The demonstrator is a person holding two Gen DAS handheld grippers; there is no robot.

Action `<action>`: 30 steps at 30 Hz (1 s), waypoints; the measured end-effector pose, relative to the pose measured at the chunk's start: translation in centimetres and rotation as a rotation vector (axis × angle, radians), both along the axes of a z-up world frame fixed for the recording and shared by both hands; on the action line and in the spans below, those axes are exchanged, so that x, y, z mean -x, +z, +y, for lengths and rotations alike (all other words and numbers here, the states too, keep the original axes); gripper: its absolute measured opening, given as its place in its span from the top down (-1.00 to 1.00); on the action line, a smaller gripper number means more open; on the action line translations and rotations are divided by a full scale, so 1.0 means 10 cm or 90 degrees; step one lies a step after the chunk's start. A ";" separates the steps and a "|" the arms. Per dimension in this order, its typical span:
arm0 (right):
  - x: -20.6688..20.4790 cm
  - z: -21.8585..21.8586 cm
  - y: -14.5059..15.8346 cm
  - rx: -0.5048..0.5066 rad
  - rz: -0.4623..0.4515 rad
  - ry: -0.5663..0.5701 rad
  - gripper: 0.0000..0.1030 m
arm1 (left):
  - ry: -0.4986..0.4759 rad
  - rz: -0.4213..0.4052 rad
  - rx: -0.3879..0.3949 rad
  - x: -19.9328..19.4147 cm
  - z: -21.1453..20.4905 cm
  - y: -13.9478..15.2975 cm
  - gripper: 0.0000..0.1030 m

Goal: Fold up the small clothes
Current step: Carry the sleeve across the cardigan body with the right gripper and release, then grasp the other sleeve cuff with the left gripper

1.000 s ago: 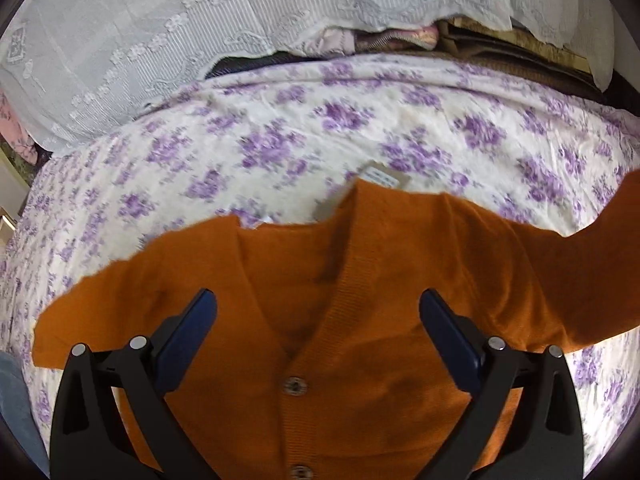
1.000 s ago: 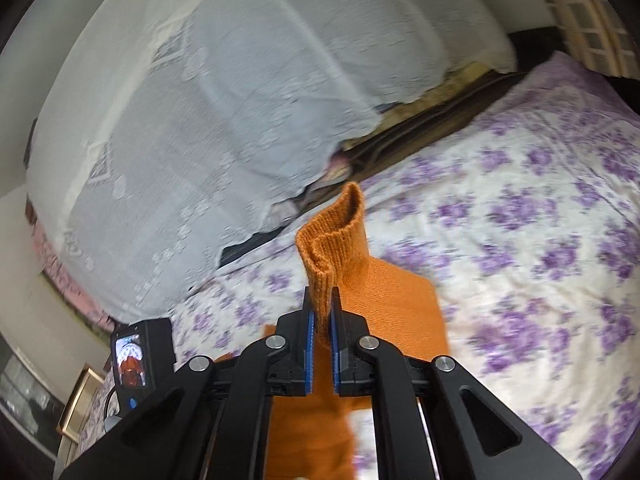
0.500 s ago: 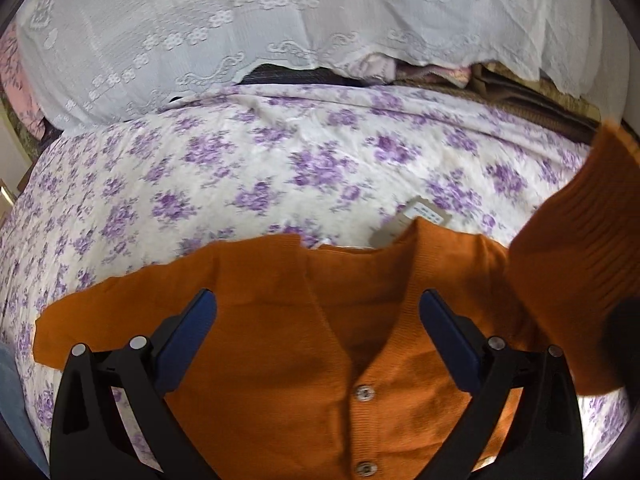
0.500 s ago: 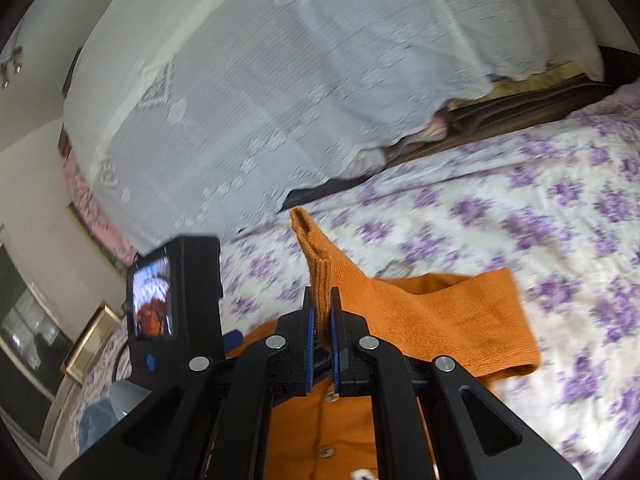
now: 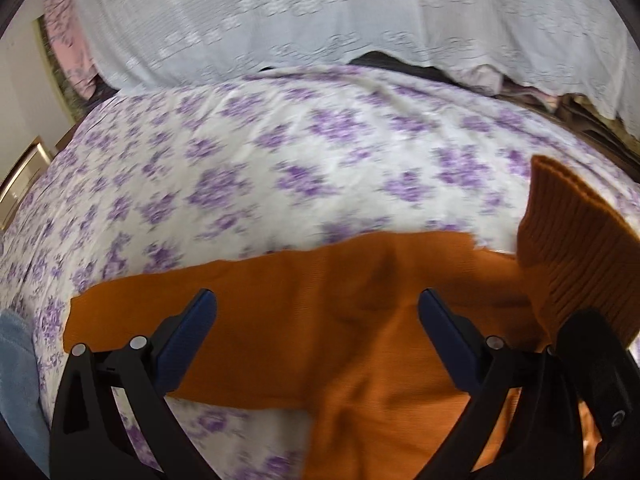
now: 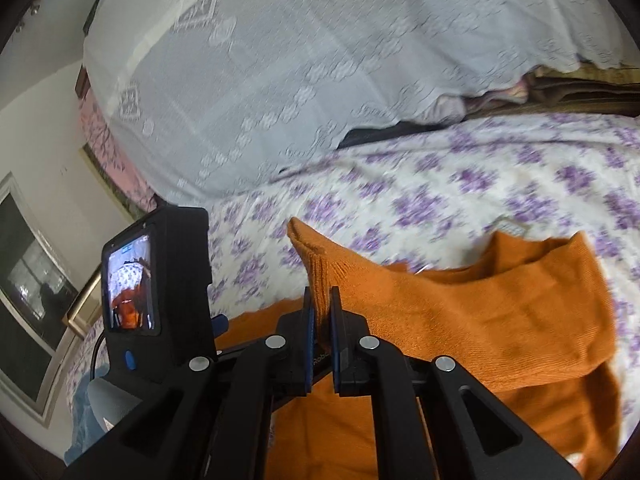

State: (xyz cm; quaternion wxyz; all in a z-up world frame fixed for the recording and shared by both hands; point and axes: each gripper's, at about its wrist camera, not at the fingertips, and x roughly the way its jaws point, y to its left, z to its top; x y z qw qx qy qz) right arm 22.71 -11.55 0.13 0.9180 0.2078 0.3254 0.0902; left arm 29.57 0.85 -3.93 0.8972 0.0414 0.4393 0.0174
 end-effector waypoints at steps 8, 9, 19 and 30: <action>0.02 -0.08 -0.37 0.001 0.078 0.002 0.24 | 0.014 0.074 0.076 -0.01 0.56 -0.40 -0.91; 0.08 -0.15 -0.32 0.002 0.066 0.006 0.24 | 0.006 0.068 0.104 0.03 0.62 -0.34 -0.91; 0.39 -1.04 -0.13 0.077 0.026 -0.082 0.49 | -0.143 0.058 0.190 0.21 0.11 -0.05 -0.91; -0.09 -2.03 -1.00 0.011 0.183 -0.128 1.00 | -0.166 0.081 0.045 0.02 -0.50 -0.57 -0.92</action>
